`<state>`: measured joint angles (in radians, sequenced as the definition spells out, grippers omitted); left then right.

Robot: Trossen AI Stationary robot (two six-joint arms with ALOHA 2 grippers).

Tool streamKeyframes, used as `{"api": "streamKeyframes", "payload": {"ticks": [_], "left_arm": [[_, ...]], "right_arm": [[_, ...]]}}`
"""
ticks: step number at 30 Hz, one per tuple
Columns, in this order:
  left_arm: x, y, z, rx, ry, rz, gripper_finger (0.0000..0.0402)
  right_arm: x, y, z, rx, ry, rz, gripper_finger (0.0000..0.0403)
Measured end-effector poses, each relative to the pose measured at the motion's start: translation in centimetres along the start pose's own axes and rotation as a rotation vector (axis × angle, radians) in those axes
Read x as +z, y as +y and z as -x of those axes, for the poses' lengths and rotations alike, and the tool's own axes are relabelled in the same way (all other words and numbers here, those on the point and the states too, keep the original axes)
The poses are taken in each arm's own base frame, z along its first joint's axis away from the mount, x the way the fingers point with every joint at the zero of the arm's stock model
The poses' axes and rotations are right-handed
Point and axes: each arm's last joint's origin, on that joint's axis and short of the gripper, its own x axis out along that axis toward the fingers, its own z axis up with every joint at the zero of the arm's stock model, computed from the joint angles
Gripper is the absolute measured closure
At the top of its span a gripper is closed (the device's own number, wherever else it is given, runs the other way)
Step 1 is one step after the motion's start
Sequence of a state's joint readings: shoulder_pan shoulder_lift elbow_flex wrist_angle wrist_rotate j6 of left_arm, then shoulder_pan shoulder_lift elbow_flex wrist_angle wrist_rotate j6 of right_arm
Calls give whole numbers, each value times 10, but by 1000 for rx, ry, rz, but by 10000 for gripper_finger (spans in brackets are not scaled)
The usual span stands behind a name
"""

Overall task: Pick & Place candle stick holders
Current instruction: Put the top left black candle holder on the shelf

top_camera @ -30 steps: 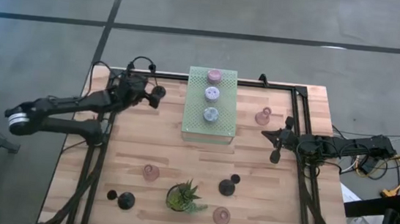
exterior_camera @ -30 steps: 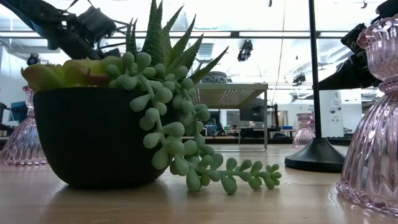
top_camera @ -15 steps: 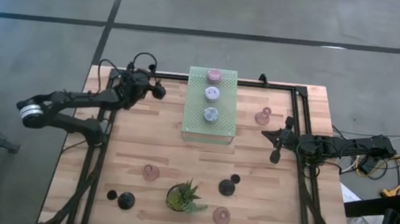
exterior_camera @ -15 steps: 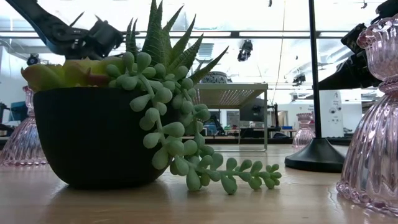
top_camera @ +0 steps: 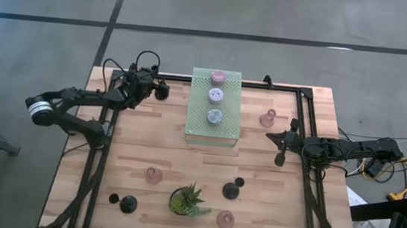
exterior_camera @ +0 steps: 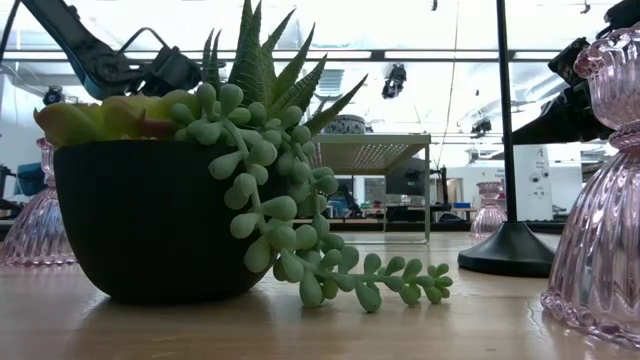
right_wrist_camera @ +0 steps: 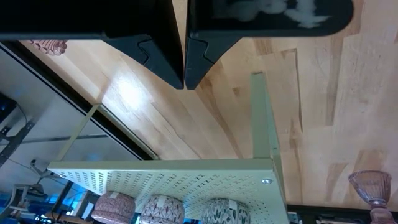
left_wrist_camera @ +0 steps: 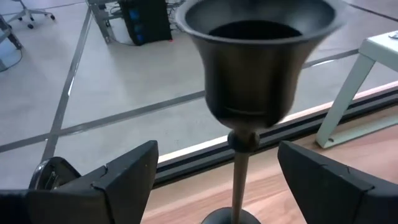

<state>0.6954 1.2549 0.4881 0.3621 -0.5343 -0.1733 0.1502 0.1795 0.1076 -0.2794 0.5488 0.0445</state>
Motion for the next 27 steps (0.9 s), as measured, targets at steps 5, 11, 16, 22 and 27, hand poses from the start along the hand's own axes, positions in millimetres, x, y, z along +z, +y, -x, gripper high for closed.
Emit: {"api": "streamKeyframes", "payload": {"ticks": [5, 11, 16, 22, 27], "left_arm": [[2, 0, -1, -1, -21, -5, 68], [2, 3, -3, 11, -21, -1, 83], [3, 5, -4, 21, -27, 9, 101], [4, 7, -5, 18, -29, 20, 160], [4, 6, -5, 4, -26, 19, 241]], "right_arm": [[0, 0, 0, 0, 0, 0, 394], [0, 0, 0, 0, 0, 0, 394], [0, 0, 0, 0, 0, 0, 394], [0, 0, 0, 0, 0, 0, 394], [0, 0, 0, 0, 0, 0, 394]]}}
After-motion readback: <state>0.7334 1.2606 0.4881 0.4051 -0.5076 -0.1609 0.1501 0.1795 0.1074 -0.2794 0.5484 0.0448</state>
